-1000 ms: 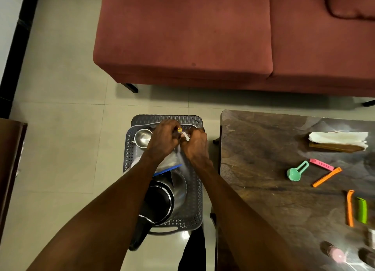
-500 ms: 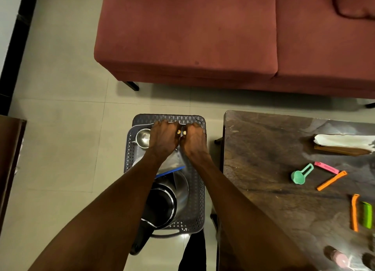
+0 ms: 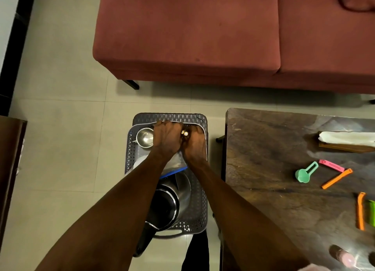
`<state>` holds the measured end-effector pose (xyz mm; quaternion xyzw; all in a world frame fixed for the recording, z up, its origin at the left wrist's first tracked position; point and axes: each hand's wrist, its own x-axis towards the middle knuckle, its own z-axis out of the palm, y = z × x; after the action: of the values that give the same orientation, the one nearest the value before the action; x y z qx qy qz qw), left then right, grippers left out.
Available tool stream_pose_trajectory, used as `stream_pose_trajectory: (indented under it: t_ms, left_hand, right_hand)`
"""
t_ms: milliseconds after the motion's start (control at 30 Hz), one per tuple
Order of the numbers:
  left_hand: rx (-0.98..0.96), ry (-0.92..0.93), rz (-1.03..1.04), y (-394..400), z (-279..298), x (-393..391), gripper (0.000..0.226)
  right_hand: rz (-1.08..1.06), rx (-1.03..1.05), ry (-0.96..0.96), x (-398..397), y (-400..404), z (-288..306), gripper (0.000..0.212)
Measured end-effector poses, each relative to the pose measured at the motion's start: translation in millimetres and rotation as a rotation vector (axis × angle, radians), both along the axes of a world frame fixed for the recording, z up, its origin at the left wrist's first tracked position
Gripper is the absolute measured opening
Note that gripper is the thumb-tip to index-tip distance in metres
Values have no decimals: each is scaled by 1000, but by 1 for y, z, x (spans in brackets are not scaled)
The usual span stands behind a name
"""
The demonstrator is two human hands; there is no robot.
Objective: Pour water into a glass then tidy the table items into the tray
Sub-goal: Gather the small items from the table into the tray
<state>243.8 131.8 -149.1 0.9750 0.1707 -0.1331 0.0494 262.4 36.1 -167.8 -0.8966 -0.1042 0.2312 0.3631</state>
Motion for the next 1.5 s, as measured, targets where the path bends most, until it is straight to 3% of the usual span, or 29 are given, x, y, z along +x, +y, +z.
stream_pose_trajectory:
  t_ms: [633,800,1167,1500]
  left_hand:
    - [40,48,4,-5,2,-1,14]
    - [26,25,-6,-3,2,-3,15]
    - [-9,20,15,0,2,-6,15]
    - [-55,-33,19,-8,50,-12,30]
  right_hand:
    - [46,-40,-67,-1,-7,-12,27]
    - [-50,-2,6,-2,-1,-13,14]
    - [-30,-40,-6,-4,-2,-9,29]
    - [-21,-96,-18,-10,-23,56,35]
